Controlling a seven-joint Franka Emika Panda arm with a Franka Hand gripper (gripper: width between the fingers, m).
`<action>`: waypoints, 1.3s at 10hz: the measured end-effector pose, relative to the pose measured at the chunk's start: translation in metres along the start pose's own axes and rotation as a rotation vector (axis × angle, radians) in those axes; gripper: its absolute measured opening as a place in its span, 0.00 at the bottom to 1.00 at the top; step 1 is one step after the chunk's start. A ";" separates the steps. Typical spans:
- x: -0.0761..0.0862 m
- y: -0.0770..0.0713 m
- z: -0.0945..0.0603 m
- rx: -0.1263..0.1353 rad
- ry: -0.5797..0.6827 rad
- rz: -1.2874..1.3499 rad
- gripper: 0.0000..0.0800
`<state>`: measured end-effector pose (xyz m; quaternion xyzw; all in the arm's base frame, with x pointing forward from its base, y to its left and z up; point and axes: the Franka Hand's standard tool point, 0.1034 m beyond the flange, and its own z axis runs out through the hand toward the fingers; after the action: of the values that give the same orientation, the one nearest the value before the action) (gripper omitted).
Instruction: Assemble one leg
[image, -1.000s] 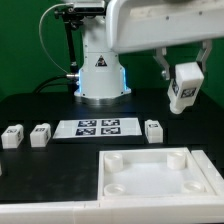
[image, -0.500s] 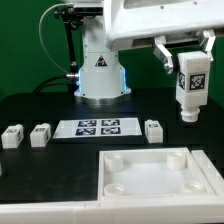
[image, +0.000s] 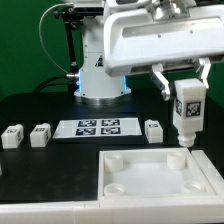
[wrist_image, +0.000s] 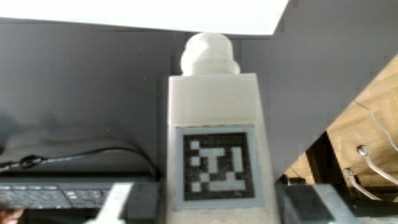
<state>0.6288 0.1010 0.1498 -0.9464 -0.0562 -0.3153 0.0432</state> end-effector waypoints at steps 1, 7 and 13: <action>-0.006 -0.002 0.012 0.002 0.013 0.003 0.37; -0.026 -0.007 0.039 0.006 -0.001 0.008 0.37; -0.044 -0.006 0.051 0.005 -0.032 0.010 0.37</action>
Offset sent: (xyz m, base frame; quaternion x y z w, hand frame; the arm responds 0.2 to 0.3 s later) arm 0.0041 0.0078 -0.0175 -0.0051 0.0209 0.0075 0.9997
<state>0.6232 0.1092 0.0833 -0.9514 -0.0529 -0.2999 0.0465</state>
